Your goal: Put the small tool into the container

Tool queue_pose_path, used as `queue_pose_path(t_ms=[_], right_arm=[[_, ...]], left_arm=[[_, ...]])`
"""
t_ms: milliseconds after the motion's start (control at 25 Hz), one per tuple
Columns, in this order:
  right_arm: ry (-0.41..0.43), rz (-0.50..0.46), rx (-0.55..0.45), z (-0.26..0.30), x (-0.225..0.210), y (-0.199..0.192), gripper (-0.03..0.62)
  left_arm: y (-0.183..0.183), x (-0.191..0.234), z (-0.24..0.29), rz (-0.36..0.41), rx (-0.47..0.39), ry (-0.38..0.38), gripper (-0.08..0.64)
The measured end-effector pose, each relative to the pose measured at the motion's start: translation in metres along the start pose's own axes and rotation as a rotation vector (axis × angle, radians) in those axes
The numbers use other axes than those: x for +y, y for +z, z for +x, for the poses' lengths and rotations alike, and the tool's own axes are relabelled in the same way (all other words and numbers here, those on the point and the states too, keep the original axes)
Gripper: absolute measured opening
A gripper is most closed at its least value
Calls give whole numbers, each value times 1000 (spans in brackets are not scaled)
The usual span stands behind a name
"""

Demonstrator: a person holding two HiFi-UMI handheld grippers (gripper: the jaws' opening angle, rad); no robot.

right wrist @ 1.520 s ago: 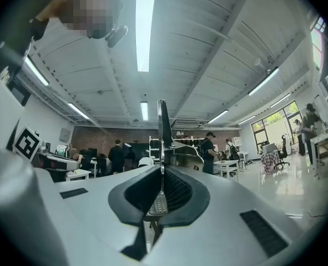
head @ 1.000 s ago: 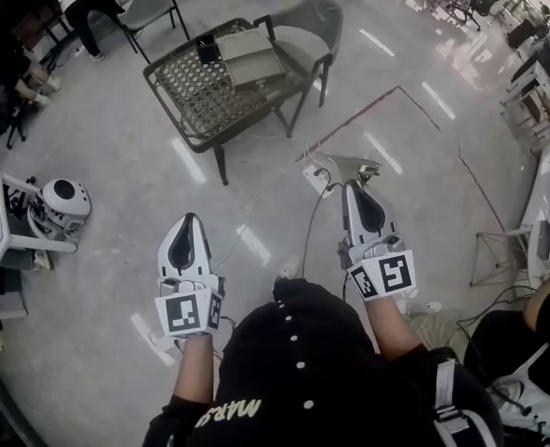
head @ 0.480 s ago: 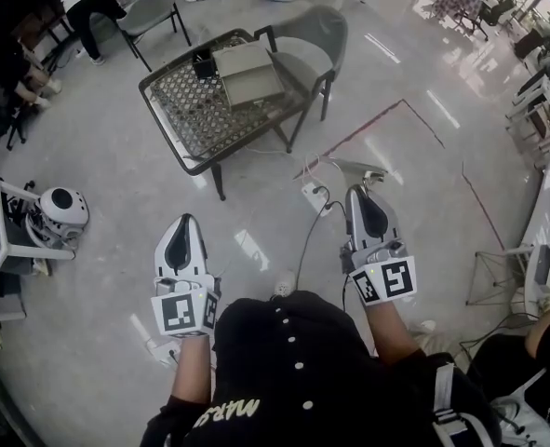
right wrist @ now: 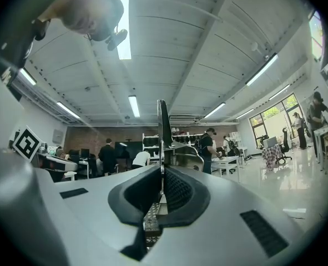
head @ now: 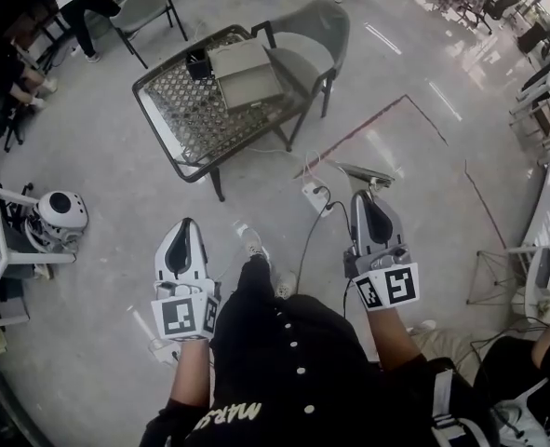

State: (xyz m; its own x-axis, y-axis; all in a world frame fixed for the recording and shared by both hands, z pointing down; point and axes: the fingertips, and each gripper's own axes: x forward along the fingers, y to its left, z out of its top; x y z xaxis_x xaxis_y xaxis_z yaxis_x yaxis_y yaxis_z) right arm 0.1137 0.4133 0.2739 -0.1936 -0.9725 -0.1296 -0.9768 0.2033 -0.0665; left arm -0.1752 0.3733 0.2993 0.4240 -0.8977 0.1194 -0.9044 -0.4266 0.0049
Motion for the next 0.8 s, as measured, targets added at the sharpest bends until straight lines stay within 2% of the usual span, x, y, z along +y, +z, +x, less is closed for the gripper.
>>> queue_pose_path(t_ms=[480,800], right_arm=[[-31,-39,-41,89,-27,9,15],[-51,-42,-32,150,-41,3,15]], left_arm=[[31,31,105,5,-63,-47,29],[35,63,167,-14,-68,-59,29]])
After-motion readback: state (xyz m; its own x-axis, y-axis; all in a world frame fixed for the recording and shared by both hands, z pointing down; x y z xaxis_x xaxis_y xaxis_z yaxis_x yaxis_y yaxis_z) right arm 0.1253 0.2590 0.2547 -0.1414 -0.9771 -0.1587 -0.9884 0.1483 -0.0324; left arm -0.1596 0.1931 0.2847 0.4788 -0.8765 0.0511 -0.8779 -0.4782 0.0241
